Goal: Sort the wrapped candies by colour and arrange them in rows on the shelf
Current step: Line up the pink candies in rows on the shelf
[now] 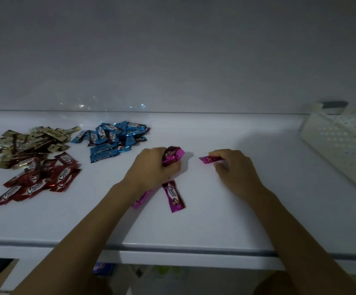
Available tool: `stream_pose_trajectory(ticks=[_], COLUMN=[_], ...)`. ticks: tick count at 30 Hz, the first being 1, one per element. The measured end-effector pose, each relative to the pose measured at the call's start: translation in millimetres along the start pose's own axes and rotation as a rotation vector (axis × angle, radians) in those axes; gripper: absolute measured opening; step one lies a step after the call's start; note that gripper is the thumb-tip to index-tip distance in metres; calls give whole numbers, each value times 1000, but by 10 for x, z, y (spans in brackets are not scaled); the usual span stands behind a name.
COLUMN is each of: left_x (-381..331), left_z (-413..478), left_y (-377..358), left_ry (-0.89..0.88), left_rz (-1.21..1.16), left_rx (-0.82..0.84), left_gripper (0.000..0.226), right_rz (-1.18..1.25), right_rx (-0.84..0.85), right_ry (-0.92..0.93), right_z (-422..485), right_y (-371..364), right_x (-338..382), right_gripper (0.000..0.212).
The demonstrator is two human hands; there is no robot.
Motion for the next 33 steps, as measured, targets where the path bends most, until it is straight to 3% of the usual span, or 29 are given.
stream_pose_trajectory(ticks=[7, 13, 16, 19, 24, 26, 29, 30, 33], left_x=[-72, 122, 163, 181, 229, 208, 63, 11, -108], left_z=[-196, -208, -168, -148, -152, -144, -57, -12, 102], left_y=[128, -7, 2, 16, 51, 61, 25, 1, -26], left_ry=[-31, 140, 193, 257, 448, 495, 493, 478, 460], left_rz=[137, -139, -389, -593, -908, -1060, -1177, -1168, -1170], left_rx=[62, -245, -386, -547, -773, -863, -926, -936, -993], left_gripper=[28, 20, 11, 16, 19, 18, 21, 23, 25], right_rz=[-38, -97, -107, -234, -128, 109, 931, 1094, 1087], right_rx=[12, -176, -57, 63, 200, 199, 383, 445, 418], right_ry=[6, 153, 318, 320, 236, 55, -496, -607, -560], right_z=[32, -61, -314, -557, -694, -642, -532, -524, -501], right_y=[-42, 4, -45, -175, -336, -361, -376, -384, -376], right_x=[0, 239, 633, 893, 1060, 1081, 1204, 1249, 1243], right_gripper=[32, 31, 45, 60, 27, 23, 21, 23, 33])
Point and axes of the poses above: each hand's wrist, its own z-axis towards the middle knuckle, its own y-axis out of the back of the hand, x = y × z, the point moved 2 cm from there along z, towards the middle knuckle, and after that the axes turned 12 degrees about -y, right-handed, at the moved point
